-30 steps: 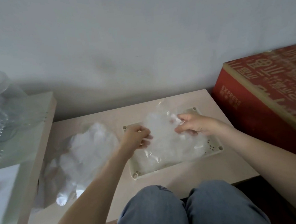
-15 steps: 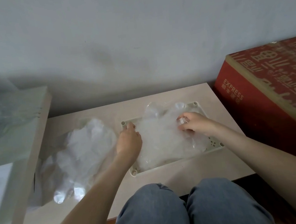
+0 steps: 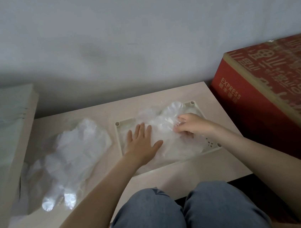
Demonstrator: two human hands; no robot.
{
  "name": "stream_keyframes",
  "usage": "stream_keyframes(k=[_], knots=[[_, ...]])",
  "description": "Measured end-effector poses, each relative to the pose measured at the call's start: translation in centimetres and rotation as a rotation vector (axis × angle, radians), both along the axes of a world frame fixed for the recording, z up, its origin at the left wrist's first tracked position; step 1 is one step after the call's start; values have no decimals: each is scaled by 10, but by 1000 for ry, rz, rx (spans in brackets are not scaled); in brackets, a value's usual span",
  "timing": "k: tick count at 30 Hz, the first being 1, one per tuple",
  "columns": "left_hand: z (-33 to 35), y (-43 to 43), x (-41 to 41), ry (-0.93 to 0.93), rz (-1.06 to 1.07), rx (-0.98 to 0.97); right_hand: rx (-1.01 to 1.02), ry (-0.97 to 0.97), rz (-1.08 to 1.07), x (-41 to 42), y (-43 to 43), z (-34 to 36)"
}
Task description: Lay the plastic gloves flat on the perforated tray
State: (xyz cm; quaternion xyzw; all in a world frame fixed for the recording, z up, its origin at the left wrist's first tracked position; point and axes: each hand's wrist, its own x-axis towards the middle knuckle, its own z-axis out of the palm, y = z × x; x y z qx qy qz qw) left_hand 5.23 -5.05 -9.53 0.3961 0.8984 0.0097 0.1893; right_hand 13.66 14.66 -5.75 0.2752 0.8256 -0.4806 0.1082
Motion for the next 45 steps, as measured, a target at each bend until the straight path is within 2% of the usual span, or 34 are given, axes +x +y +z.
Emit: stream_keyframes(k=[3,10,14,18,22,27,30,35,39,43,45], knots=[[-4,-2,-3,13,-51,-27,-73,-3,-38,5,11,7],[-14,-1,-5,59,-114,-5,-447,-20,-8,14,32,12],[-13,2,-4,98,-153,12,-590,5,-182,-1,24,10],[-11,1,-4,125,-142,5,-240,20,-219,-14,16,12],[-12,0,-4,177,-136,20,-304,149,-195,-21,9,5],[-13,0,-3,188,-143,41,-171,-26,47,-34,-4,7],[-14,-1,-3,194,-142,52,-76,-12,165,-41,-8,5],[-17,-1,-3,201,-131,65,8,2,197,-45,-4,15],[-21,-2,-5,193,-132,78,28,27,154,-46,9,26],[-24,-2,-6,168,-135,89,-6,108,-24,-43,22,31],[-25,-2,-6,161,-135,100,121,176,-93,-41,25,28]])
